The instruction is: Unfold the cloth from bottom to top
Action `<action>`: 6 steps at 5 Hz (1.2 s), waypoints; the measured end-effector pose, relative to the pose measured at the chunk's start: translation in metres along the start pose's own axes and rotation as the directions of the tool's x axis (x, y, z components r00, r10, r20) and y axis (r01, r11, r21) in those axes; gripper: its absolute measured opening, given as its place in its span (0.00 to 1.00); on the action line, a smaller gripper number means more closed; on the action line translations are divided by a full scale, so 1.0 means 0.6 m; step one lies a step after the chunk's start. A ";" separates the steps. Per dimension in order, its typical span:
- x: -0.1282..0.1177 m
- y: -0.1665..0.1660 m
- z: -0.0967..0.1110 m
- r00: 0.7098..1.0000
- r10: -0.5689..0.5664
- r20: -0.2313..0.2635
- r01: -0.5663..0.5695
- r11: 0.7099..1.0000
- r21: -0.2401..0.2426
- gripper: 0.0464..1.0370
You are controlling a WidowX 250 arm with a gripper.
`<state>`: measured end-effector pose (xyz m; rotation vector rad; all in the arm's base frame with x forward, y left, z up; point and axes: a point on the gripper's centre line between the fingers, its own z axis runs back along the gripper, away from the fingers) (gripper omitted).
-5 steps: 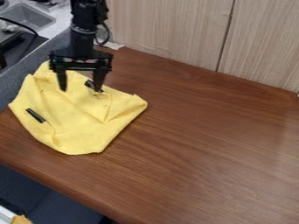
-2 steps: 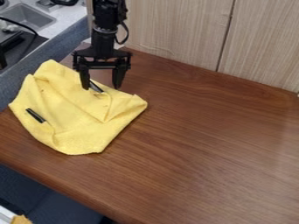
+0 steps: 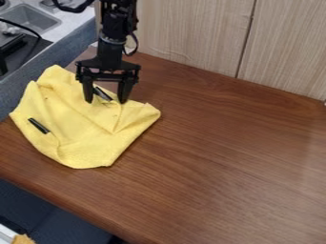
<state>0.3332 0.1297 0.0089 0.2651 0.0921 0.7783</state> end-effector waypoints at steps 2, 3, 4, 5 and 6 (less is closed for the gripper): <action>-0.001 0.007 -0.006 1.000 0.013 0.001 -0.013 1.000 0.015 0.34; -0.007 0.008 -0.011 1.000 0.013 -0.010 -0.013 1.000 0.018 0.13; -0.012 0.008 -0.016 1.000 0.011 -0.014 -0.010 1.000 0.019 0.03; -0.014 0.010 -0.012 1.000 -0.002 -0.013 0.002 1.000 0.010 0.02; -0.014 0.012 -0.008 1.000 0.003 -0.022 -0.002 1.000 0.022 0.02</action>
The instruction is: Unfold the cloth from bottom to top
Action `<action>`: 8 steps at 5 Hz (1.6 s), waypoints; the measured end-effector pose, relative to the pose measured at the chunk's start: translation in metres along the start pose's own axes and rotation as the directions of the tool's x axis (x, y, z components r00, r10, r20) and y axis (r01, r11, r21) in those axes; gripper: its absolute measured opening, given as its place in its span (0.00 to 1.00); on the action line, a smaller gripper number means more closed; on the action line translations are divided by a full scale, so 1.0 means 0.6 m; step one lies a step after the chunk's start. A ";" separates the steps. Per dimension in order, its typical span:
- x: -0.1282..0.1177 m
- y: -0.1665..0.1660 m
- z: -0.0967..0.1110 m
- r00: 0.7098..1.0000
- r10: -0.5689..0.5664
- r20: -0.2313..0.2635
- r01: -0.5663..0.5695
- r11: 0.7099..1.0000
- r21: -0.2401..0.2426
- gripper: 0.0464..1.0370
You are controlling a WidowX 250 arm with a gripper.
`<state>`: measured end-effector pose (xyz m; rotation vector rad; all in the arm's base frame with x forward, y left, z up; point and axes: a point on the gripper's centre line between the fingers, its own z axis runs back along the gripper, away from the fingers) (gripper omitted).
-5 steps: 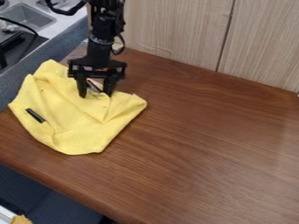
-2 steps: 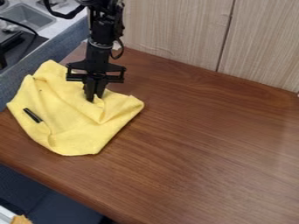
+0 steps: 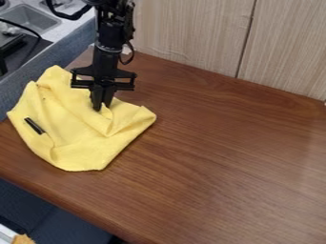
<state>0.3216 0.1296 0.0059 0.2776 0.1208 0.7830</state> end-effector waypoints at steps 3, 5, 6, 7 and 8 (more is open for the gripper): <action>0.037 -0.038 0.074 0.997 -0.008 0.075 0.015 0.995 -0.098 0.02; 0.085 -0.103 0.126 0.990 -0.039 0.139 0.059 0.988 -0.139 0.02; 0.112 -0.132 0.127 0.991 -0.030 0.132 0.051 0.986 -0.157 0.02; 0.131 -0.153 0.107 0.992 -0.036 0.119 0.054 0.987 -0.148 0.02; 0.135 -0.156 0.092 0.991 -0.032 0.128 0.049 0.990 -0.134 0.02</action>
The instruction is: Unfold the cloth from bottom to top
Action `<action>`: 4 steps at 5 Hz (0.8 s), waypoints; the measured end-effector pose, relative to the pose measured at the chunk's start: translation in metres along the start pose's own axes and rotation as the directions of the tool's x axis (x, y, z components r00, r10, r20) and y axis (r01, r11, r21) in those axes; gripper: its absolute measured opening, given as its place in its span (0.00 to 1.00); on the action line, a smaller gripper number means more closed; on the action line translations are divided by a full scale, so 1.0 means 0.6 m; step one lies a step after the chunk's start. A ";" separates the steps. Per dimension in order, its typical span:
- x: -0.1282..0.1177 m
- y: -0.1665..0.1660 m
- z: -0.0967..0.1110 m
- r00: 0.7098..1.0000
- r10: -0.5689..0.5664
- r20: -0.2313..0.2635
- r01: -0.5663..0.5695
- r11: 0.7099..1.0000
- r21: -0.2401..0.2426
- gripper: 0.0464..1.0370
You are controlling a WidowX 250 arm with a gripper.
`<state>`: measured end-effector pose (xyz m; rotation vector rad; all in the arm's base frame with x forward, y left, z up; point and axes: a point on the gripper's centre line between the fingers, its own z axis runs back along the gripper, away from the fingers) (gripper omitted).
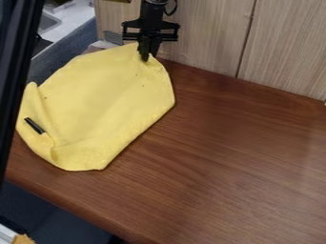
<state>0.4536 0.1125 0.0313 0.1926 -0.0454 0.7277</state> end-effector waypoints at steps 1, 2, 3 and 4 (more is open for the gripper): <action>-0.016 0.000 -0.043 0.999 -0.016 0.038 0.016 1.000 0.008 0.04; -0.018 -0.003 -0.045 0.997 -0.058 0.059 0.057 0.998 0.005 0.19; -0.016 -0.001 -0.043 0.996 -0.064 0.065 0.063 0.998 0.015 0.44; -0.018 0.001 -0.040 0.997 -0.057 0.058 0.056 0.998 0.023 0.73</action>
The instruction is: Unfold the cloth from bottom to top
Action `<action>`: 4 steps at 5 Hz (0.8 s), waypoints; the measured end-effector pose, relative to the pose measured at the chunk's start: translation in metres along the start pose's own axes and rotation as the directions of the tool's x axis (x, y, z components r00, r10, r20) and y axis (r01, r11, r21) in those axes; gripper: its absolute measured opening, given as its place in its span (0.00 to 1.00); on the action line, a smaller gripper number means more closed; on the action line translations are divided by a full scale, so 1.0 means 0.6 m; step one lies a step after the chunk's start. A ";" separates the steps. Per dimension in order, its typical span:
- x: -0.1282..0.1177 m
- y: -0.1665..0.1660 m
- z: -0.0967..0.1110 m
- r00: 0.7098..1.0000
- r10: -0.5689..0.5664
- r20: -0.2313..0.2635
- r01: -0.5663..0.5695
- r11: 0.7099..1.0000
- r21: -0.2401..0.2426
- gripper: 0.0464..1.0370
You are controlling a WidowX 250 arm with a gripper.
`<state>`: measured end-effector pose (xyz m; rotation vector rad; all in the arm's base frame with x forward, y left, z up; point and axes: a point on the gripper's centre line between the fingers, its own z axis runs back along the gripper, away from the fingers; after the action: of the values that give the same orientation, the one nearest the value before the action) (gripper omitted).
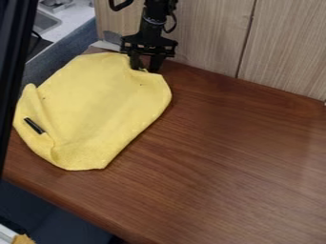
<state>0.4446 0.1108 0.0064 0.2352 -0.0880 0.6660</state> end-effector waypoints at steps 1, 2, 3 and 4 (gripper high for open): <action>-0.001 0.000 0.002 1.000 -0.003 -0.002 0.003 1.000 -0.002 0.94; 0.002 -0.001 0.004 1.000 -0.020 0.002 0.020 1.000 -0.007 0.96; 0.004 -0.007 0.012 0.999 -0.042 0.013 0.042 0.999 -0.031 0.96; 0.018 -0.004 0.046 0.995 -0.069 0.071 0.072 0.997 -0.035 0.96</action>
<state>0.4543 0.1085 0.0346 0.2245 -0.1588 0.5854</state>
